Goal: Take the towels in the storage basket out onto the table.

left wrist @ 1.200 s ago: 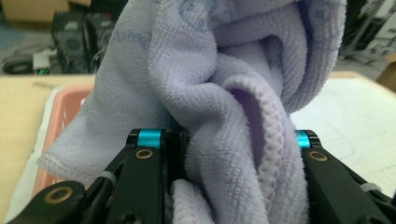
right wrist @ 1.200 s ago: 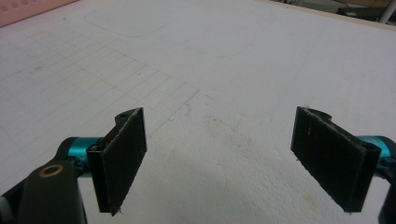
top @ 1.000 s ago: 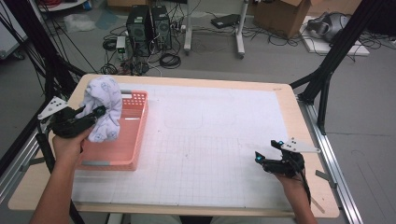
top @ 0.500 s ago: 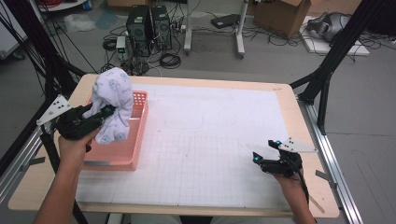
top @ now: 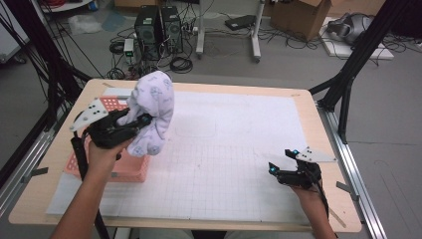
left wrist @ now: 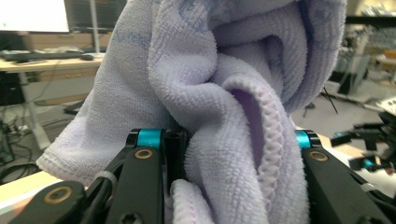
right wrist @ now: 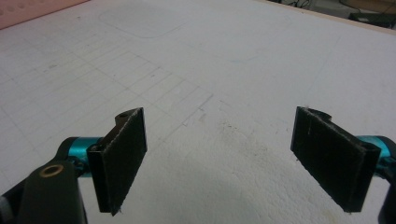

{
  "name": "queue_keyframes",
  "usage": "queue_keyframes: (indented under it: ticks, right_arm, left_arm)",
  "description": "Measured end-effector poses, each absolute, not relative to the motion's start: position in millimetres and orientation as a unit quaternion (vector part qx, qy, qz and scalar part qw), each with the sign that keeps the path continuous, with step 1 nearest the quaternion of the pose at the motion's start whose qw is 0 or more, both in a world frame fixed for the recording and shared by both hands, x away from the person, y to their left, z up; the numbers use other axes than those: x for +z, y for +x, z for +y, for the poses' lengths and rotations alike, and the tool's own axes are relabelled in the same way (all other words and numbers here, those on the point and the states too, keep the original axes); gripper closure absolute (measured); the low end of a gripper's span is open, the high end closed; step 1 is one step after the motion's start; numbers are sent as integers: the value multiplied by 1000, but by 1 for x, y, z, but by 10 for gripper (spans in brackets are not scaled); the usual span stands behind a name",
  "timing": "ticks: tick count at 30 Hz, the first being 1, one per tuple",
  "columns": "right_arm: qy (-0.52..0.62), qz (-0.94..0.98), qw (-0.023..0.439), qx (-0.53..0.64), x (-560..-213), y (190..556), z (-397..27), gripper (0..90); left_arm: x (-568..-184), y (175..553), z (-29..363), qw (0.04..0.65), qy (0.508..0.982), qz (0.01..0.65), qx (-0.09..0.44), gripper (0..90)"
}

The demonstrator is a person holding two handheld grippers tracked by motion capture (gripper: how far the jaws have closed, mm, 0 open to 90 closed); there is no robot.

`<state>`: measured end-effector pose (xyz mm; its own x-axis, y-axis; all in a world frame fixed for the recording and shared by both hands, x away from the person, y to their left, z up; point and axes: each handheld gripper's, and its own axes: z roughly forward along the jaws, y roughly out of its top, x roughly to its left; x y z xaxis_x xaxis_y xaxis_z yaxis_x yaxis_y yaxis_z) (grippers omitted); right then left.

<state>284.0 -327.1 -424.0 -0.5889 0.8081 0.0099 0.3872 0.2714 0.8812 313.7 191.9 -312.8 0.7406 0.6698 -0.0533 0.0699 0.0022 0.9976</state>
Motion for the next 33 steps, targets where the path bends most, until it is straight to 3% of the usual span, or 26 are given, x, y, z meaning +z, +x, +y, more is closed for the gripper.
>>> queue_keyframes:
  ticks: [11,17,33]
  right_arm:
    - [391,765,224,459,-425,285,-326,171]
    - [390,768,222,457,-426,285,-326,171]
    - [393,768,218,457,-427,286,-326,171]
  left_arm:
    - [-329,320,135,640,695,256,204,615]
    - [-358,326,93,617,716,269,186,609]
    - [-413,354,36,573,752,297,137,605]
